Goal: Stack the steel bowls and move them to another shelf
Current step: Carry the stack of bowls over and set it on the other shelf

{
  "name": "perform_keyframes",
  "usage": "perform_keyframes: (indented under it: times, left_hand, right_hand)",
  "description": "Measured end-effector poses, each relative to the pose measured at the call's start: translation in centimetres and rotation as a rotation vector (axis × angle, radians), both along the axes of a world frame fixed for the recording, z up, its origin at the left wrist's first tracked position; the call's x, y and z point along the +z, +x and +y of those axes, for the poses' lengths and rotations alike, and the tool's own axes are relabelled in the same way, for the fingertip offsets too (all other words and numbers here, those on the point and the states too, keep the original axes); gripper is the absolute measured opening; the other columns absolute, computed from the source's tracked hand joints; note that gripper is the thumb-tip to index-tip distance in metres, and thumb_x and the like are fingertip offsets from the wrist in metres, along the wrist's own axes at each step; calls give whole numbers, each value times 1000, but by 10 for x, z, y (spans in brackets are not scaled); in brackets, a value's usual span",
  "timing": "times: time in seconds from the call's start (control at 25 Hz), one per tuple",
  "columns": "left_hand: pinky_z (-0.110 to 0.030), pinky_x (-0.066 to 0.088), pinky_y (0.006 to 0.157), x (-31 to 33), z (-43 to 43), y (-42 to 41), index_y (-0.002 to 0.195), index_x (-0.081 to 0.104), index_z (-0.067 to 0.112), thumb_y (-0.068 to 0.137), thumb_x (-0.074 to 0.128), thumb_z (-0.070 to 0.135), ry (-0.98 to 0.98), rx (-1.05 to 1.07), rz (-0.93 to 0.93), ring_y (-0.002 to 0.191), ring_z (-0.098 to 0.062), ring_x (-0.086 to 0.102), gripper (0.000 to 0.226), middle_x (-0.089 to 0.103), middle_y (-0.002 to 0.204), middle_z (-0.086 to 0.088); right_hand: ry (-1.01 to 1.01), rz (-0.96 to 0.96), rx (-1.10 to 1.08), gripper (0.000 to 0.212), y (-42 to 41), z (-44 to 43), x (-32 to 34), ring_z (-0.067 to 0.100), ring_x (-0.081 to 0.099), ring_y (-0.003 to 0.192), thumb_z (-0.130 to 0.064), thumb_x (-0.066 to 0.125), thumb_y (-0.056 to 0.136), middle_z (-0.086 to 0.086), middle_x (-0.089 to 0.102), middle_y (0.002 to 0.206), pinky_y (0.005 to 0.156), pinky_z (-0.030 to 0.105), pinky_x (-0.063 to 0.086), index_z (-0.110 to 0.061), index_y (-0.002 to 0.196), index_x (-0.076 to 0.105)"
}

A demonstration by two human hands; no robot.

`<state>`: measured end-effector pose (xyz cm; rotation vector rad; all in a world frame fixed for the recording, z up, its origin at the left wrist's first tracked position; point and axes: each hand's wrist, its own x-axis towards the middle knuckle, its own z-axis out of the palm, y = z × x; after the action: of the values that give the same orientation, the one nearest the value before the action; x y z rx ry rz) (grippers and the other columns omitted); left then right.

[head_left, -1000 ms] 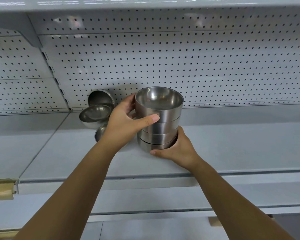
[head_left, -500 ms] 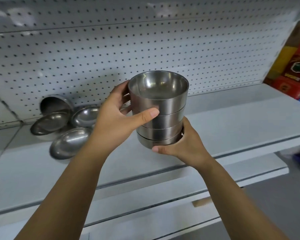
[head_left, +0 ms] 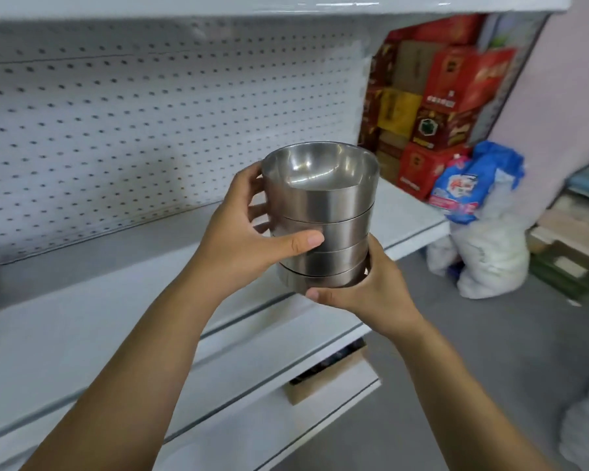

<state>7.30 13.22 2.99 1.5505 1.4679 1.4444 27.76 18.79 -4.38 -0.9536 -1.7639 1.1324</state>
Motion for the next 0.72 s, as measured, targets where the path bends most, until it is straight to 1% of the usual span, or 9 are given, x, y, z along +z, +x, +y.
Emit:
perform_keyframes:
  times: [0.08,0.16,0.2,0.28,0.36,0.48,0.6,0.72]
  left_hand:
    - [-25,56,95,-2,28,55,148,33,47,57,98,38,-9,-68,4,124,-1,57,112,46,145,28]
    - [-19,56,90,-5,55,110,149,26,51,57,98,36,-9,-138,6,125,-1,56,118,48,144,22]
    - [-17,55,89,-7,70,140,150,25,51,57,98,35,-6,-177,7,124,0,56,119,50,142,19]
    - [-12,54,85,-10,95,186,150,24,51,58,98,34,-5,-249,0,123,2,56,119,53,140,17]
    - [-15,55,88,-11,118,229,149,28,51,58,99,34,0,-318,-4,123,2,57,116,55,138,18]
    - [-26,55,97,-12,155,286,148,30,51,55,99,39,0,-435,14,121,6,58,116,55,137,24]
    - [-32,53,103,-16,196,335,149,31,49,50,99,47,-5,-529,24,123,2,59,121,57,139,20]
    - [-32,53,102,-20,241,385,147,32,50,51,99,43,-4,-623,32,125,-1,58,117,57,140,18]
  right_hand:
    - [1,6,-68,97,54,17,2,5,69,115,-24,104,56,-14,72,124,92,27,58,-32,138,53]
    - [15,0,-144,97,108,31,5,8,69,116,-24,104,55,-11,73,125,97,34,59,-30,138,53]
    - [29,-1,-179,96,138,37,6,8,69,117,-20,104,56,-11,73,124,97,33,58,-30,137,53]
    - [36,2,-246,92,187,45,7,2,68,115,-11,102,57,-18,73,121,92,20,56,-31,133,54]
    - [20,-12,-342,95,232,51,5,-2,67,113,-16,103,55,-20,72,120,88,16,54,-34,134,53]
    - [-3,-27,-451,98,289,62,-2,-4,66,113,-25,105,53,-17,71,122,87,14,54,-35,136,53]
    - [-29,-14,-551,99,334,81,-8,-2,66,115,-28,105,53,-20,71,123,89,18,55,-36,136,53]
    - [-44,-13,-647,100,377,108,-15,1,67,115,-32,105,52,-20,71,123,91,24,56,-38,136,52]
